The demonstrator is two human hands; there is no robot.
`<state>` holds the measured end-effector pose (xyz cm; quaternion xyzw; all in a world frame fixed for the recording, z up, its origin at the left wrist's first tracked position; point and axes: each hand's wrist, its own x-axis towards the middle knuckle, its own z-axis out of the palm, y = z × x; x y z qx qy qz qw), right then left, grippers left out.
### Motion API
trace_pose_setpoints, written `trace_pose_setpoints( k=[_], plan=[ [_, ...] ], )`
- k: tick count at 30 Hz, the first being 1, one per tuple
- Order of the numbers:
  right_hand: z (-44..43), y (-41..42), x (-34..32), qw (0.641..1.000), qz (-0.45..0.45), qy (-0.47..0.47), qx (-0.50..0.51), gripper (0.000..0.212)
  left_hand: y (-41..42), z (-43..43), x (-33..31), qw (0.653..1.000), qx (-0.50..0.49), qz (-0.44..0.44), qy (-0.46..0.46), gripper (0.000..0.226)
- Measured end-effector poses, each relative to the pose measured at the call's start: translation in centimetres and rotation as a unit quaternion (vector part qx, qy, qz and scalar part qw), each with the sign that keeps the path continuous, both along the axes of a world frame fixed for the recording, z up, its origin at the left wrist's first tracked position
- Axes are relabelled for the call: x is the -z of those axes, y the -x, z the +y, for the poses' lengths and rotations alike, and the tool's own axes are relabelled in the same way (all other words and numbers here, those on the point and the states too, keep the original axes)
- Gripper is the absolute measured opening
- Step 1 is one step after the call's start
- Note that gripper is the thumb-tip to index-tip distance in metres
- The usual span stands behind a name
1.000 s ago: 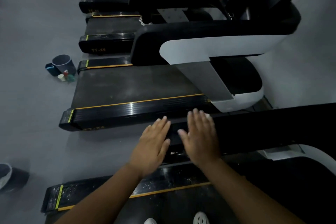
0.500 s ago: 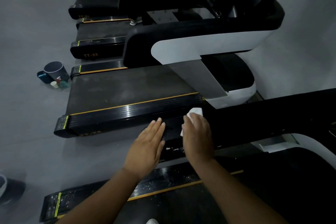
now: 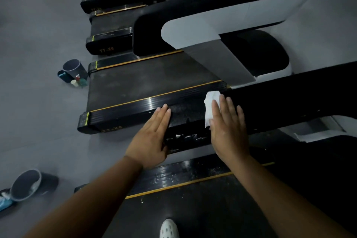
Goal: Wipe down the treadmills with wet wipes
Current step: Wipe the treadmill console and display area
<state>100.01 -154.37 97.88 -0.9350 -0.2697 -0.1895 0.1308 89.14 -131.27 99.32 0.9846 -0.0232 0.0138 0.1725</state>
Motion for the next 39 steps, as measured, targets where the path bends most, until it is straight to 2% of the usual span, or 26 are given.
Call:
trace_pose_setpoints(
  k=[7, 12, 16, 20, 27, 30, 33, 35, 37, 39],
  plan=[
    [1.4, 0.1, 0.1, 0.998, -0.038, -0.021, 0.040, 0.055, -0.2, 0.2, 1.3, 0.998, 0.020, -0.052, 0.040, 0.093],
    [3.1, -0.5, 1.4, 0.986, -0.108, -0.123, 0.004, 0.030, -0.6, 1.0, 3.0, 0.988, 0.060, -0.127, 0.057, 0.092],
    [4.3, 0.4, 4.4, 0.972, -0.169, -0.163, -0.024, 0.045, -1.1, 1.8, 5.3, 0.967, 0.107, -0.226, 0.057, 0.084],
    [5.4, 1.3, 9.1, 0.959, -0.205, -0.197, -0.014, 0.064, -2.1, 2.9, 7.7, 0.924, 0.156, -0.350, 0.005, 0.076],
    [9.1, 1.5, 12.2, 0.933, -0.266, -0.244, 0.014, 0.071, -3.3, 3.4, 9.7, 0.874, 0.169, -0.455, -0.026, 0.067],
    [11.2, 3.1, 16.8, 0.929, -0.327, -0.163, -0.059, 0.071, -2.7, 3.6, 10.7, 0.864, 0.167, -0.474, -0.030, 0.068],
    [9.1, 2.6, 22.4, 0.932, -0.349, -0.081, -0.055, 0.074, -1.7, 3.8, 13.4, 0.859, 0.152, -0.488, -0.037, 0.069],
    [7.8, 1.5, 21.7, 0.931, -0.350, -0.100, -0.015, 0.073, -1.6, 3.8, 15.0, 0.858, 0.138, -0.494, -0.032, 0.068],
    [9.0, 1.1, 17.6, 0.927, -0.331, -0.178, 0.009, 0.074, -1.9, 3.9, 15.4, 0.852, 0.133, -0.505, -0.035, 0.067],
    [11.8, 2.1, 14.6, 0.914, -0.336, -0.229, -0.008, 0.074, -2.2, 4.0, 15.3, 0.845, 0.134, -0.516, -0.042, 0.065]
  ],
)
